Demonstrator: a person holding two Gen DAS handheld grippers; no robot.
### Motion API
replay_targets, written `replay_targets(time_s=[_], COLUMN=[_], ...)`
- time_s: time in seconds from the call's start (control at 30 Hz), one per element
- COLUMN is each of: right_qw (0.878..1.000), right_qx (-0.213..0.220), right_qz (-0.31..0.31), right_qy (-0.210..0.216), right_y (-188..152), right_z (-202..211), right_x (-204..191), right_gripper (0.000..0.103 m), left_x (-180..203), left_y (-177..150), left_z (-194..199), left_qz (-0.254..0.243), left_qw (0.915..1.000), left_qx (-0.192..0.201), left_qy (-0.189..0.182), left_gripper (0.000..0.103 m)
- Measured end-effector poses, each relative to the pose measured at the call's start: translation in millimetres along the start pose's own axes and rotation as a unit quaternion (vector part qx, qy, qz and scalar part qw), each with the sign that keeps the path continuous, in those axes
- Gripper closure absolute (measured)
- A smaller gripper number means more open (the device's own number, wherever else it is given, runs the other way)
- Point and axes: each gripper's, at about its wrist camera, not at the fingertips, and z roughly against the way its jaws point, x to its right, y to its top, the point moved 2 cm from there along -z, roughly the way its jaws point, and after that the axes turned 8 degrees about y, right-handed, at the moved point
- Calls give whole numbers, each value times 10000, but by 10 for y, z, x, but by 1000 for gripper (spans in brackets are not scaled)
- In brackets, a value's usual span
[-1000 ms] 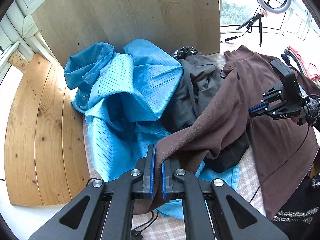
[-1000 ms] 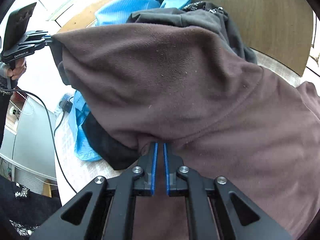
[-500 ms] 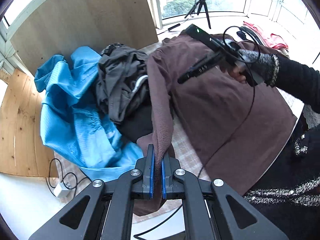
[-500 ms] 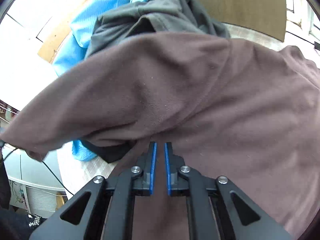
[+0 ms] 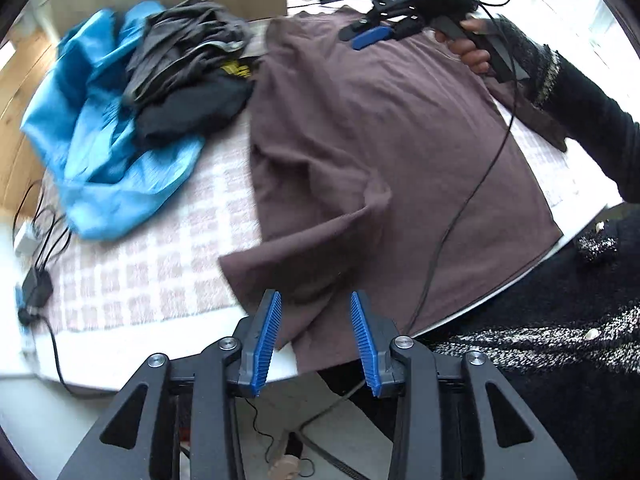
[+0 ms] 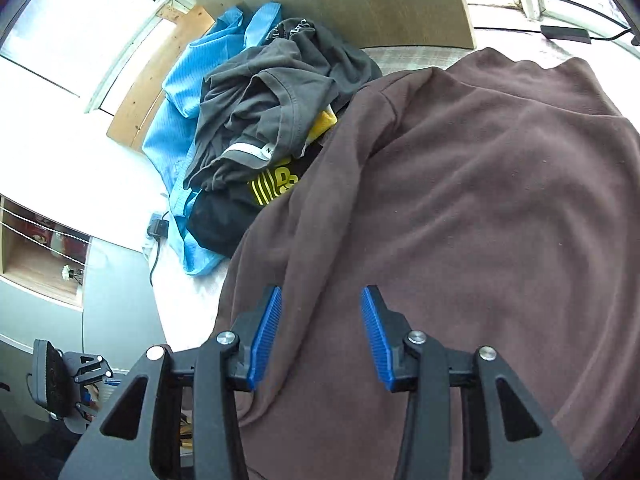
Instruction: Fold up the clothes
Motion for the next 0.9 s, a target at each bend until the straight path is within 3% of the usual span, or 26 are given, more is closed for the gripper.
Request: replay_targets(time_s=[0.07,0.17,0.33,0.43,0.5,0.57,0.6,0.67,0.77,0.83,0.9], right_qw=[9997,9986,9977,9975,9973,9970,9967,9960,9952,9950,9950], right_qx=[-180,-467,-669,-679,-713,-756,-794,-853,-874,-863,-852], right_qz=[107,159,75,154,144,136,177,272,427,491,511], right_qy=[-80,-167,-63,-124,-85,-26,-3,4,-65,-68,-141], right_y=[34,58,118,152,166,176,176,173,174,178,181], right_z=[-159,-397,-612,-642,-683,-735,-773,-843,-861,-813,-747], right_x=[-7,5,5,-47,-62,-75,-87,-114,-152,-147,-107], right_gripper=[61,61,61,61,60,60,60,61,94,95,95], left_x=[-171,-278,-390,-422,-426,-391,-345,-226,60,316,578], left_y=[-267,-494,-240,-51,2,12,2,-33,-153,-301,-498], left_z=[40,-34,-397,-659,-791,-802,-744,-566,-227,-47,13], left_qz=[553,877,1048,936,976,968,905,714,359,131,-125], left_qw=[9985,9960,9935,9941,9929,9907,9906,9913,9916,9899,9892], left_qx=[-7,43,290,324,311,457,541,726,852,848,651], left_qy=[54,160,-344,-437,-610,-846,-867,-832,-900,-1130,-1307], left_gripper=[67,63,58,54,59,94,100,100,100,99,91])
